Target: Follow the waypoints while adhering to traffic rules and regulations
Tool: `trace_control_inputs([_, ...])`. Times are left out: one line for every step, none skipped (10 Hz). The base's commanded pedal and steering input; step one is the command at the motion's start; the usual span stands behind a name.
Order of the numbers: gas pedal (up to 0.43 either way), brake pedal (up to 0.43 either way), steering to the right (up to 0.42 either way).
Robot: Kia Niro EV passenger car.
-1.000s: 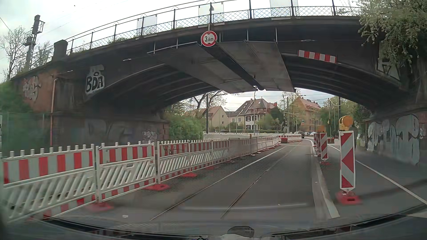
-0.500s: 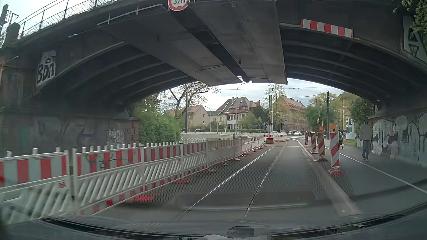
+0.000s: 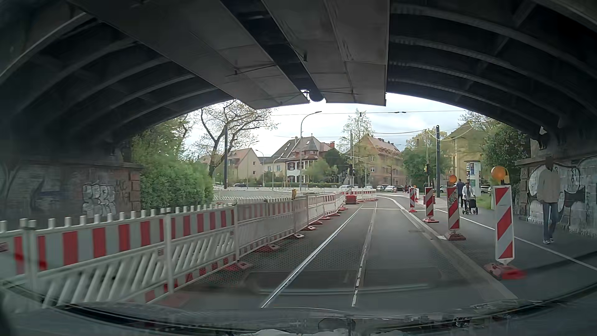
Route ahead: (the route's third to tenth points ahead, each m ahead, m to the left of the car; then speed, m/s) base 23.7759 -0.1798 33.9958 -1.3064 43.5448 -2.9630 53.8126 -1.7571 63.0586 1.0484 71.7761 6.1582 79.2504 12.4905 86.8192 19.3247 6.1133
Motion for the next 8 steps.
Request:
trace_control_inputs([0.067, 0.0, 0.118])
trace_control_inputs([0.067, 0.0, 0.117])
trace_control_inputs([0.067, 0.0, 0.115])
trace_control_inputs([0.067, 0.0, 0.106])
trace_control_inputs([0.067, 0.0, 0.095])
trace_control_inputs([0.067, 0.0, 0.088])
trace_control_inputs([0.067, 0.0, 0.081])
trace_control_inputs([0.067, 0.0, 0.075])
